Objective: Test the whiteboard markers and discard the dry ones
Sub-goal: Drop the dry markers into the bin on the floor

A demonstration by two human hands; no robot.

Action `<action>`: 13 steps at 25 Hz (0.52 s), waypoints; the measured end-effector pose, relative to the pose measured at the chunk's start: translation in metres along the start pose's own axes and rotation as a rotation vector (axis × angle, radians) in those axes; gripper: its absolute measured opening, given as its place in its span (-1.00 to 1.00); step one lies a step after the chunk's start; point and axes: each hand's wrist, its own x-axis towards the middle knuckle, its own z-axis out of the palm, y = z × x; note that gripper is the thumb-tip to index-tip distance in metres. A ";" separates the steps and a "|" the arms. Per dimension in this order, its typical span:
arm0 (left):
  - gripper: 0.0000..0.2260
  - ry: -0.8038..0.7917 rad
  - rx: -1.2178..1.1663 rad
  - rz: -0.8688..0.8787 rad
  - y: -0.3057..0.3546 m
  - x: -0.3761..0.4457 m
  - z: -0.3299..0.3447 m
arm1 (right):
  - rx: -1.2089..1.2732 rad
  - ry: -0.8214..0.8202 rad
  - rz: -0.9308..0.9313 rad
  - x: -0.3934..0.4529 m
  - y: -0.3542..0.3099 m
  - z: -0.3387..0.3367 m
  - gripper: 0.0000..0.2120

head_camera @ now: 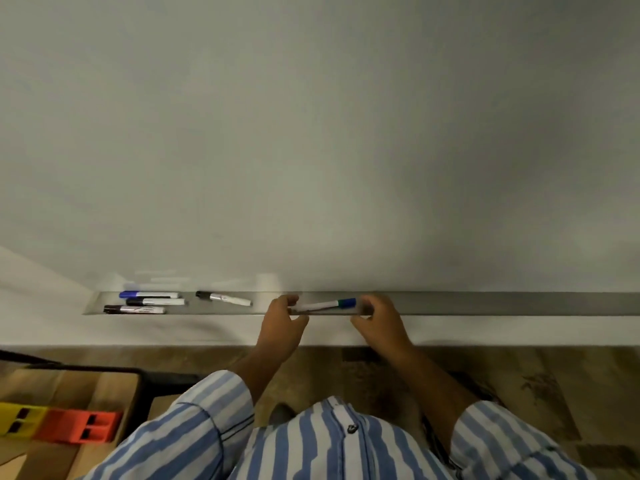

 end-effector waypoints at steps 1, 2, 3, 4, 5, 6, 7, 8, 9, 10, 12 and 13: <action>-0.52 -0.039 0.001 -0.009 -0.005 0.006 -0.005 | -0.013 0.003 0.027 0.002 -0.003 0.007 -0.55; -0.49 -0.075 0.001 -0.018 -0.009 0.011 -0.008 | -0.017 0.010 0.054 0.003 -0.007 0.012 -0.48; -0.47 -0.110 0.001 -0.021 -0.012 0.015 -0.012 | -0.011 0.022 0.077 0.004 -0.011 0.018 -0.40; -0.46 -0.145 0.004 -0.026 -0.012 0.019 -0.014 | -0.002 0.035 0.093 0.004 -0.014 0.023 -0.34; -0.45 -0.179 -0.004 -0.033 -0.012 0.023 -0.016 | 0.015 0.044 0.107 0.005 -0.016 0.028 -0.30; -0.44 -0.206 -0.011 -0.044 -0.011 0.026 -0.018 | 0.033 0.053 0.114 0.006 -0.020 0.035 -0.30; -0.45 -0.222 -0.019 -0.049 -0.010 0.028 -0.018 | 0.049 0.066 0.117 0.006 -0.024 0.042 -0.34; -0.45 -0.227 -0.015 -0.056 -0.009 0.029 -0.018 | 0.062 0.088 0.112 0.006 -0.028 0.048 -0.39; -0.46 -0.229 -0.011 -0.057 -0.008 0.029 -0.017 | 0.082 0.123 0.108 0.007 -0.030 0.053 -0.46; -0.46 -0.234 -0.012 -0.064 -0.007 0.029 -0.015 | 0.124 0.156 0.108 0.007 -0.032 0.057 -0.52; -0.48 -0.240 -0.102 -0.105 -0.005 0.030 -0.014 | 0.265 0.194 0.160 0.005 -0.034 0.059 -0.55; -0.52 -0.228 -0.209 -0.147 -0.004 0.032 -0.015 | 0.322 0.202 0.183 0.003 -0.034 0.057 -0.55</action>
